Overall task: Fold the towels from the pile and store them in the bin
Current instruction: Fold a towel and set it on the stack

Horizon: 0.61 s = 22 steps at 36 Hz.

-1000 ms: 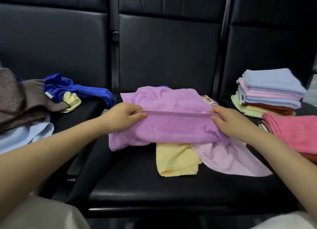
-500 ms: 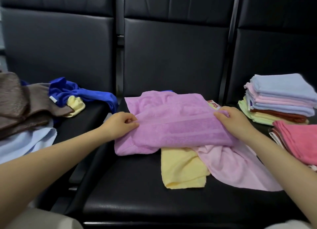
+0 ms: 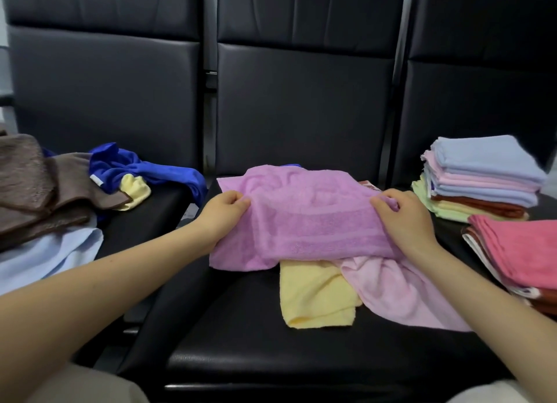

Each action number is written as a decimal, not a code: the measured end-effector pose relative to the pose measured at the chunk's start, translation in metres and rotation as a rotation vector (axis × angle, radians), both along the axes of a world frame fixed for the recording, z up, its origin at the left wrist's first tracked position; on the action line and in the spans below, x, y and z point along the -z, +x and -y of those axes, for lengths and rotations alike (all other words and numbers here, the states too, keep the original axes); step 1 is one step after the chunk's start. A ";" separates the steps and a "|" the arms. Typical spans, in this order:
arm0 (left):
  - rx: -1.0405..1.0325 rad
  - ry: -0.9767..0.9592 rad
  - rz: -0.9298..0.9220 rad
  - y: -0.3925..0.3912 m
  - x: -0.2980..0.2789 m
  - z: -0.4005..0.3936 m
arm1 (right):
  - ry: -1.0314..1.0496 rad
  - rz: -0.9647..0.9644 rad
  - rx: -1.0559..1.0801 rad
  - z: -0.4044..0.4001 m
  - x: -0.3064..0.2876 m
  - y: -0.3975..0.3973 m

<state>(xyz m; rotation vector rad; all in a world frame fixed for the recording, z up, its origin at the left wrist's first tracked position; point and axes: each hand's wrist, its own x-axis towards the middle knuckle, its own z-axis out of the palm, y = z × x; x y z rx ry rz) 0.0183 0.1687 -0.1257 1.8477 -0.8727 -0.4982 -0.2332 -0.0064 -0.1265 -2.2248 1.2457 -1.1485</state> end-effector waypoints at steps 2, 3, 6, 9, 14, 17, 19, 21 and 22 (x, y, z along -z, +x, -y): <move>-0.017 -0.029 0.025 0.000 -0.003 -0.003 | 0.083 0.060 -0.032 -0.003 -0.001 -0.002; -0.015 -0.040 0.037 0.001 -0.004 -0.005 | 0.132 0.108 -0.050 -0.006 -0.003 -0.002; 0.021 -0.044 0.112 0.003 -0.007 -0.013 | 0.147 0.201 -0.100 -0.016 -0.010 -0.005; 0.063 0.097 0.291 0.002 -0.012 -0.022 | 0.131 0.240 -0.170 -0.026 -0.025 -0.011; 0.306 0.374 0.529 -0.003 -0.014 -0.043 | 0.106 0.093 -0.171 -0.035 -0.034 -0.030; 0.453 0.413 0.507 -0.009 -0.013 -0.056 | 0.229 -0.097 -0.177 -0.039 -0.032 -0.044; 0.524 0.405 0.492 -0.013 -0.013 -0.063 | 0.324 -0.248 -0.196 -0.041 -0.030 -0.055; 0.585 0.417 0.491 -0.021 -0.012 -0.068 | 0.392 -0.324 -0.232 -0.044 -0.030 -0.065; 0.613 0.421 0.492 -0.025 -0.012 -0.070 | 0.420 -0.353 -0.253 -0.047 -0.029 -0.069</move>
